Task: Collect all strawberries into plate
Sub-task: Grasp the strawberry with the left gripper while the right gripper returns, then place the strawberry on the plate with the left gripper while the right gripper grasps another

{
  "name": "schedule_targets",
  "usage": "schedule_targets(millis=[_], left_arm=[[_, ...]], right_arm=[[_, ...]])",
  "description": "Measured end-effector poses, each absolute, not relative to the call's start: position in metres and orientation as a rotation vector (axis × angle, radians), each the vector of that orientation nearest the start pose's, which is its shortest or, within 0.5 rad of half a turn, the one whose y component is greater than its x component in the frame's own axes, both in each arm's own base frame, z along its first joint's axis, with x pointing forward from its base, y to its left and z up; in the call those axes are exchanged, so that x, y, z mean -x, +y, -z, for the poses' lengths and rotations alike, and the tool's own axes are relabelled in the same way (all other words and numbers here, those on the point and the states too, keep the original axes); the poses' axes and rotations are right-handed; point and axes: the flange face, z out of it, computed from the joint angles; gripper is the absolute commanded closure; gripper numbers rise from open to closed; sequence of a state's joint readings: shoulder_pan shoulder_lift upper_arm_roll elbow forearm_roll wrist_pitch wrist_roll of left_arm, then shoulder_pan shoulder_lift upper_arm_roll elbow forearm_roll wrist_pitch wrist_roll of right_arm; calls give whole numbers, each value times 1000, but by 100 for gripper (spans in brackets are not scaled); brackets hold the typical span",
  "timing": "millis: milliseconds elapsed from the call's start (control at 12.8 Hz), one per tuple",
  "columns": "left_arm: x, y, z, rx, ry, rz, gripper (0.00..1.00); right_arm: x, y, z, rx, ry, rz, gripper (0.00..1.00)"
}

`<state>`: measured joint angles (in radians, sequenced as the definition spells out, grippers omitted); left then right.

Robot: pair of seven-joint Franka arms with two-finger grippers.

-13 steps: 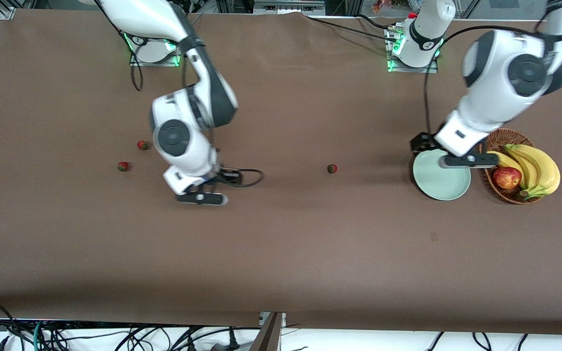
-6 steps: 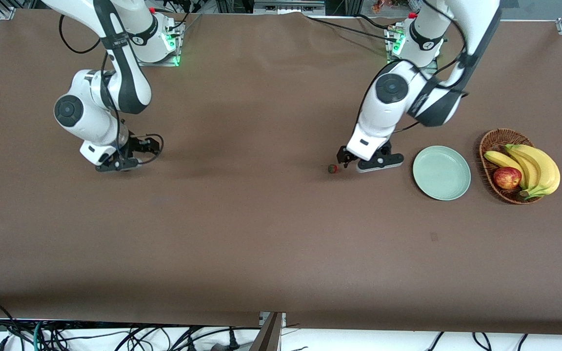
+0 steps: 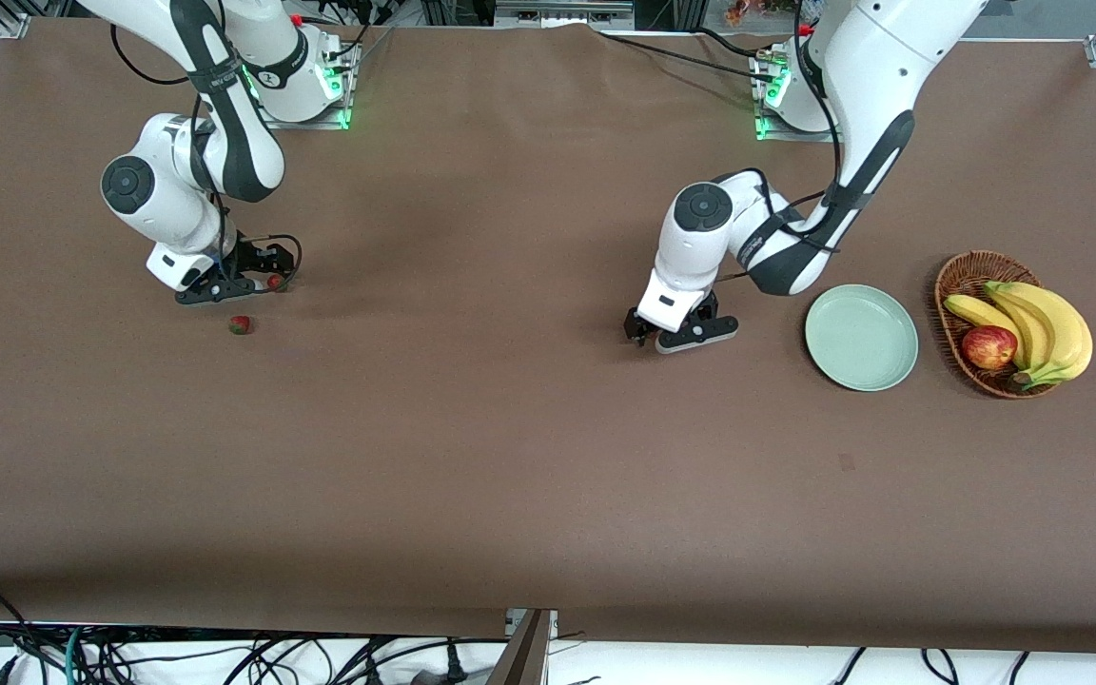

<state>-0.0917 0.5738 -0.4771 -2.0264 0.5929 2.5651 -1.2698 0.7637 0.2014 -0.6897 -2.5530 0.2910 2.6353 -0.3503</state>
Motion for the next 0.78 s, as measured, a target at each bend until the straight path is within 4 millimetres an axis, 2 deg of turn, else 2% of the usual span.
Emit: schedule_targets(millis=[235, 313, 392, 549, 627, 705, 784], left_arm=[[-499, -338, -184, 3123, -426, 146, 0], [-497, -340, -182, 3125, -422, 140, 12], [-495, -343, -181, 3127, -423, 132, 30], [-489, -347, -179, 3122, -446, 118, 51], [-487, -348, -178, 3117, -467, 112, 64], [-486, -348, -177, 3113, -477, 107, 75], [-485, -348, -177, 3112, -478, 105, 79]], right_arm=[[-446, 9, -198, 3157, -273, -47, 25], [-445, 8, -194, 3167, -274, -54, 26], [-445, 8, -192, 3169, -279, -57, 27], [-445, 10, -192, 3169, -282, -57, 27], [-445, 10, -192, 3169, -282, -57, 22], [-445, 10, -193, 3169, -283, -56, 15], [-446, 11, -193, 3167, -286, -55, 15]])
